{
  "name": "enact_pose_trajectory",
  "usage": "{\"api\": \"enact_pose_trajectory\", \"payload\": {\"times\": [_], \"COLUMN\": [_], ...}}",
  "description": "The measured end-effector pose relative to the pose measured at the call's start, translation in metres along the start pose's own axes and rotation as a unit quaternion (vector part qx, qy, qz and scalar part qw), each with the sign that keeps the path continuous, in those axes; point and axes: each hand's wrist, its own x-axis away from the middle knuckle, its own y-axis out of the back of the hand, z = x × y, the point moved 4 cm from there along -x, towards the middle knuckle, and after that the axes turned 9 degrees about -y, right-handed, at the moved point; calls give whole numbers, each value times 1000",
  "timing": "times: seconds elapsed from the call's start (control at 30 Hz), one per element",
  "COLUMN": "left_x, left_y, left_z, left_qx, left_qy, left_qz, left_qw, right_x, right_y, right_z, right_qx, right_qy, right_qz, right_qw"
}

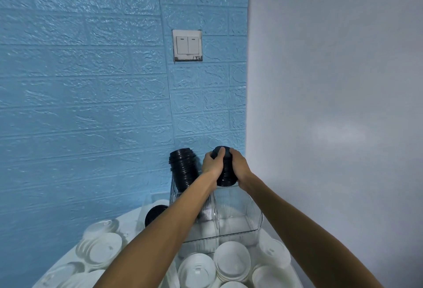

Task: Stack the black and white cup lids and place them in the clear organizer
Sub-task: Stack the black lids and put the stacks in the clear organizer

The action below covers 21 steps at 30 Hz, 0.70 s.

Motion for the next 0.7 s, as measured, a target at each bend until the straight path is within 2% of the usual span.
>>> {"api": "enact_pose_trajectory", "payload": {"times": [0.43,0.7], "left_x": [5,5], "left_y": [6,6], "left_z": [5,10], "left_qx": [-70,-72], "left_qy": [-18,-20], "left_qz": [5,-4], "left_qw": [997,997], "right_x": [4,14], "right_y": [-3,-3], "right_z": [-1,3], "right_qx": [12,9], "right_qy": [-12,-48], "right_qz": [3,38], "right_qw": [1000,998]}}
